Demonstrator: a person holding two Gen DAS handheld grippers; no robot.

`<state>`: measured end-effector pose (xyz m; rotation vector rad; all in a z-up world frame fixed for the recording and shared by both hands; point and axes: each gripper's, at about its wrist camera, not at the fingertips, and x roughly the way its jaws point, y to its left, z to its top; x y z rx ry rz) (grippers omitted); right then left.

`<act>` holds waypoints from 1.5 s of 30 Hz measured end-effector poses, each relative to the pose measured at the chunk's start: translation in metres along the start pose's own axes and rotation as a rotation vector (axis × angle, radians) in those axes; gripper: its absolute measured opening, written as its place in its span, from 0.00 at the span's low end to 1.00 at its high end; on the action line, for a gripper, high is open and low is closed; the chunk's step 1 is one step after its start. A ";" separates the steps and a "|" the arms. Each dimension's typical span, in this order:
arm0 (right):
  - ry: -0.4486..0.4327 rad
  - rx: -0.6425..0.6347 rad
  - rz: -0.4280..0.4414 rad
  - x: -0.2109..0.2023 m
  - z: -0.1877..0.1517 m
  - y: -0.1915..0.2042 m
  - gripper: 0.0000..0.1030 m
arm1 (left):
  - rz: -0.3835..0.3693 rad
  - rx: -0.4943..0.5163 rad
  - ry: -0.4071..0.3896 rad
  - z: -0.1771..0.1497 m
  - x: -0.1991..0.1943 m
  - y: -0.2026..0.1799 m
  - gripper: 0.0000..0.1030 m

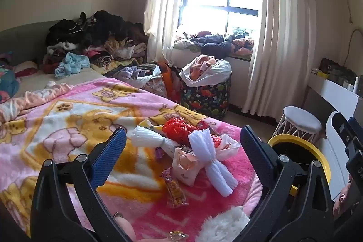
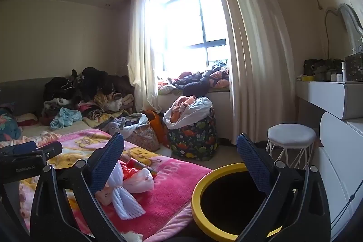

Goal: Collect trash

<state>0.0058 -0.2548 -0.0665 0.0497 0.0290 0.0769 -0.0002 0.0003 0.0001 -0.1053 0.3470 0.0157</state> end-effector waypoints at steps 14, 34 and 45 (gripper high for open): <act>0.004 0.006 -0.008 -0.003 0.003 0.001 0.94 | -0.014 -0.002 -0.004 0.005 0.000 -0.016 0.90; 0.007 0.009 -0.005 -0.002 0.005 0.002 0.94 | -0.035 -0.003 -0.017 0.005 -0.004 -0.015 0.90; 0.008 0.011 -0.004 -0.002 0.004 0.001 0.94 | -0.034 -0.001 -0.019 0.005 -0.004 -0.015 0.90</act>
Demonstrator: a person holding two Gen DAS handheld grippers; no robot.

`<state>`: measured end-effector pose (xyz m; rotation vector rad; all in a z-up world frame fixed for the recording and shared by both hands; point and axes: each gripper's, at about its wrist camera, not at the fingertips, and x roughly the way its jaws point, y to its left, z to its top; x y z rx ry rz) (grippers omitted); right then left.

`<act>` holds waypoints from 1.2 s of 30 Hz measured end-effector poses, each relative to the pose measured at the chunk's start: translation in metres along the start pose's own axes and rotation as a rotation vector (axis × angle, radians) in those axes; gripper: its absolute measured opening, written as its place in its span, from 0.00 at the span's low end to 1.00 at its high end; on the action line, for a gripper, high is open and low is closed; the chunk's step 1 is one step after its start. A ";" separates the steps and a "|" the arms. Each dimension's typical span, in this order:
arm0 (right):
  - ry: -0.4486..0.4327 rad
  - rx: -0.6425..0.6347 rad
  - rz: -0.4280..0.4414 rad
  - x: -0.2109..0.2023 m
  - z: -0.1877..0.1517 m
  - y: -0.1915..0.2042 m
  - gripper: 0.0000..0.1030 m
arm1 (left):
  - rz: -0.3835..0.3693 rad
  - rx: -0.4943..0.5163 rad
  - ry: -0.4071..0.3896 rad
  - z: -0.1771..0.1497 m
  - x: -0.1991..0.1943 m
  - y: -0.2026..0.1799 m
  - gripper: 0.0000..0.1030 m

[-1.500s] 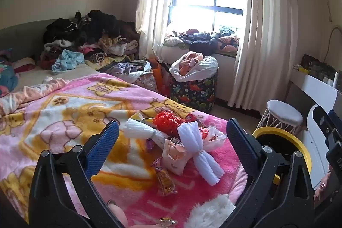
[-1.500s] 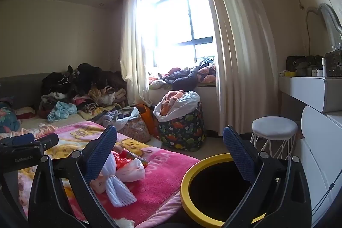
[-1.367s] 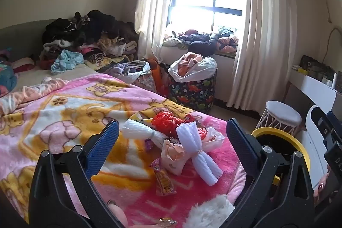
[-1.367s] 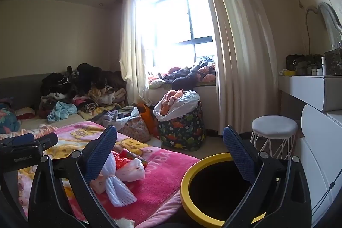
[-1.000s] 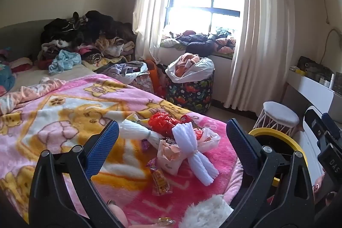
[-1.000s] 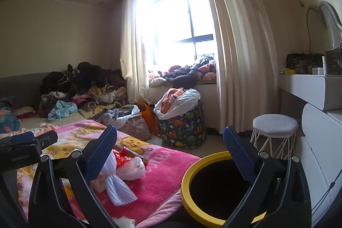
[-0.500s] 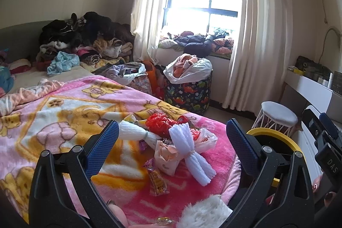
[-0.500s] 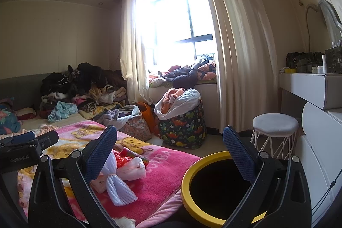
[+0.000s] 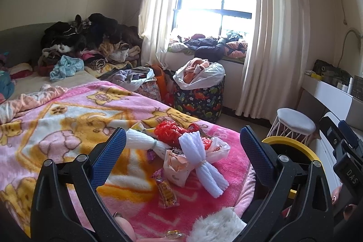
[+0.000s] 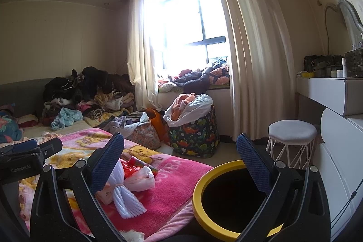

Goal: Collect trash

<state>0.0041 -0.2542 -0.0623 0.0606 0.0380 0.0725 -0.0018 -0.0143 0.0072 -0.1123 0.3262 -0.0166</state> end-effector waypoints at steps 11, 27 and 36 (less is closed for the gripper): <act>-0.001 0.001 0.001 0.000 0.000 -0.001 0.94 | 0.000 -0.001 -0.001 0.000 0.000 -0.001 0.90; 0.038 -0.022 0.061 0.004 -0.005 0.010 0.94 | 0.013 -0.039 0.025 -0.002 0.009 0.013 0.90; 0.100 -0.100 0.191 0.019 -0.011 0.047 0.94 | 0.088 -0.091 0.014 0.000 0.013 0.048 0.90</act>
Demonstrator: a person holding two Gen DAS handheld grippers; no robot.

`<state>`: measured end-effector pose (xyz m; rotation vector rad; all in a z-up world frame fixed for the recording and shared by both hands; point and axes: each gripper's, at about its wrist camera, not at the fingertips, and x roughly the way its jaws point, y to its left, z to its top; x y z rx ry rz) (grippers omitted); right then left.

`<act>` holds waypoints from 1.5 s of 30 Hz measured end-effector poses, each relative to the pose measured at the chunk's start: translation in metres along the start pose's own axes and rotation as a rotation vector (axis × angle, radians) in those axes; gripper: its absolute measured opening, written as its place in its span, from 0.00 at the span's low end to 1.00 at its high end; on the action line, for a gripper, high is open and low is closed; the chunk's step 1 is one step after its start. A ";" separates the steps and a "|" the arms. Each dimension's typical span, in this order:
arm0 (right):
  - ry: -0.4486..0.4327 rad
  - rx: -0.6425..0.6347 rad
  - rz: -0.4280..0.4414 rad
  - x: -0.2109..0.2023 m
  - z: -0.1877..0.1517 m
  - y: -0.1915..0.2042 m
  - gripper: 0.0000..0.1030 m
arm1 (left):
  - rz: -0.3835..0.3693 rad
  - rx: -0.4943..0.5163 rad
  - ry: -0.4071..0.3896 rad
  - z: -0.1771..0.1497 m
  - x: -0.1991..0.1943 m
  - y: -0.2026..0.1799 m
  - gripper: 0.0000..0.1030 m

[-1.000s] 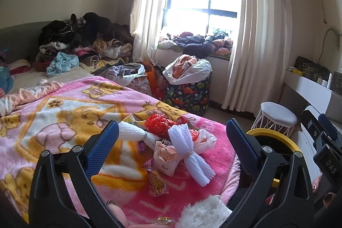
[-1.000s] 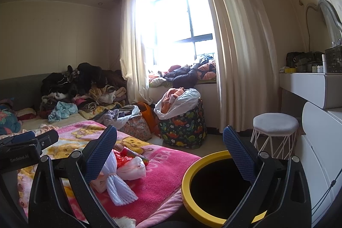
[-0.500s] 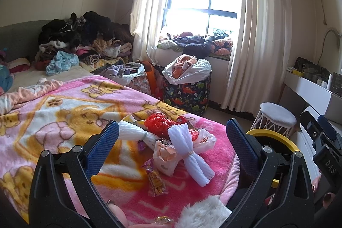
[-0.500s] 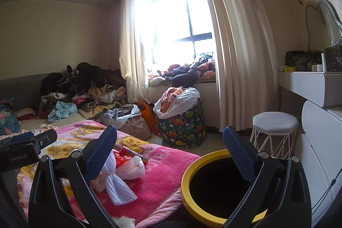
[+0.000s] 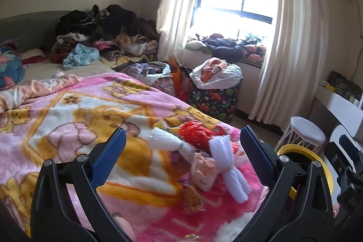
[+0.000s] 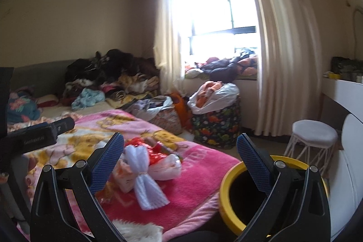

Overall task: Collect trash
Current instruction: 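Close the left tool on the white foam net while the right tool grasps the foam bundle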

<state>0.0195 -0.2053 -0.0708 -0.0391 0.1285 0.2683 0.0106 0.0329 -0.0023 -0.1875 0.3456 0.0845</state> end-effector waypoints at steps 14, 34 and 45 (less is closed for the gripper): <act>0.101 -0.026 0.145 0.047 0.010 0.030 0.94 | 0.051 -0.079 0.038 0.007 0.023 0.050 0.89; 0.333 0.004 0.154 0.106 -0.018 -0.006 0.94 | -0.121 -0.070 0.206 -0.008 0.123 0.051 0.89; 0.512 -0.101 0.241 0.138 -0.053 0.024 0.94 | -0.168 -0.266 0.345 -0.022 0.176 0.086 0.89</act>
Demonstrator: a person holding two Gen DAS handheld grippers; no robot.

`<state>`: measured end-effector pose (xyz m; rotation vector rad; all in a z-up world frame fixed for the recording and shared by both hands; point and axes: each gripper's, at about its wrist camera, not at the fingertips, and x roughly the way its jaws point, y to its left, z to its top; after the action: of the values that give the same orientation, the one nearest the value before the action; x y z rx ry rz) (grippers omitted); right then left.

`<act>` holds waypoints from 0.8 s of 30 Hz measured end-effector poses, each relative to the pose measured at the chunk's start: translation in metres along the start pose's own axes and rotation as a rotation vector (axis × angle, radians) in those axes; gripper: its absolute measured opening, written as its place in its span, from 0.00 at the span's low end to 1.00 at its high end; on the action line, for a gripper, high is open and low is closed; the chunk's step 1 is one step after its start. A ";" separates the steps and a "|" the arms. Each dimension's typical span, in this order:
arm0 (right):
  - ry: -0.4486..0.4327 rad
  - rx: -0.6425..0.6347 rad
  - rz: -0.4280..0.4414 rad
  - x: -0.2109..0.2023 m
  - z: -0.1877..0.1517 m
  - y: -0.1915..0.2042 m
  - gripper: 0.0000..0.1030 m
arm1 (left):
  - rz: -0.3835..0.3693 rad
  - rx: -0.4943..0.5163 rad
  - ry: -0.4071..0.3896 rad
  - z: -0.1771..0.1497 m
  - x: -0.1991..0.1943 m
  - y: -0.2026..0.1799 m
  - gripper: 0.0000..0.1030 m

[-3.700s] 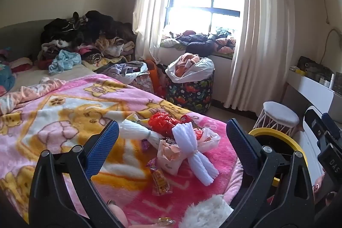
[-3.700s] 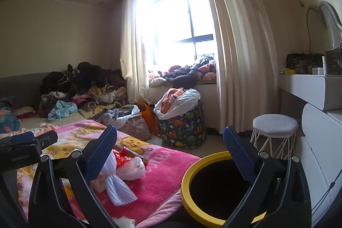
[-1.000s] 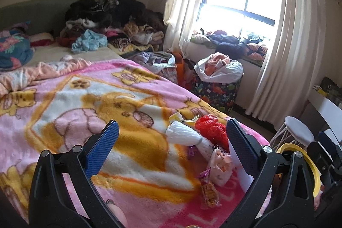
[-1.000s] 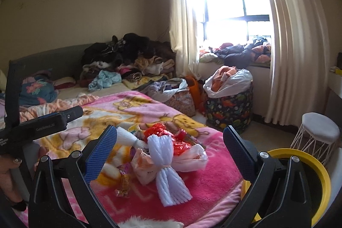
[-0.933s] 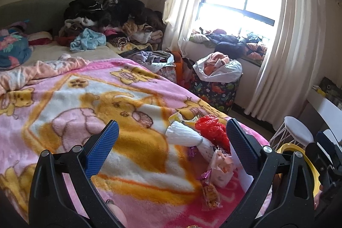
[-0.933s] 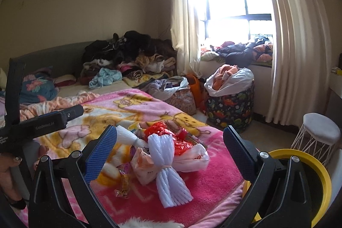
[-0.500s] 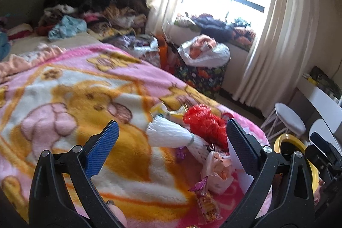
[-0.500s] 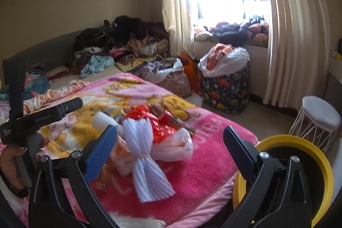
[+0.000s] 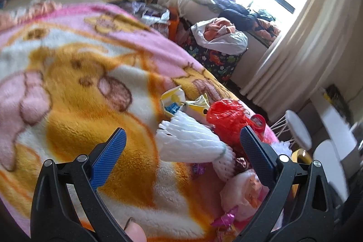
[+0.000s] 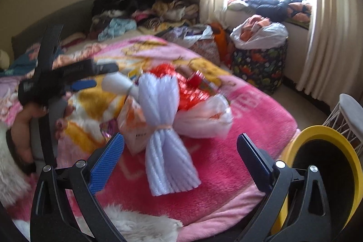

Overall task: Collect trash
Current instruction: 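Close the left tool on the white foam net while the right tool grasps the foam bundle, then lift both foam nets and carry them over the yellow-rimmed bin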

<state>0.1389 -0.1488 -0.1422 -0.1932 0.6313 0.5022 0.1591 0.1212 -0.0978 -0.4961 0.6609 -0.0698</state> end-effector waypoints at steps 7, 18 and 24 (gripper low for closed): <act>0.121 0.021 0.012 0.032 0.001 -0.004 0.87 | -0.068 -0.102 0.055 0.004 0.019 0.013 0.89; 0.144 -0.010 0.087 0.034 -0.004 0.007 0.36 | -0.069 -0.110 0.089 0.003 0.019 0.001 0.40; 0.054 0.029 0.104 0.008 -0.006 0.002 0.34 | -0.059 -0.065 0.041 0.003 -0.001 -0.014 0.17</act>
<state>0.1402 -0.1456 -0.1521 -0.1468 0.7035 0.5893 0.1614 0.1103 -0.0894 -0.5785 0.6902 -0.1148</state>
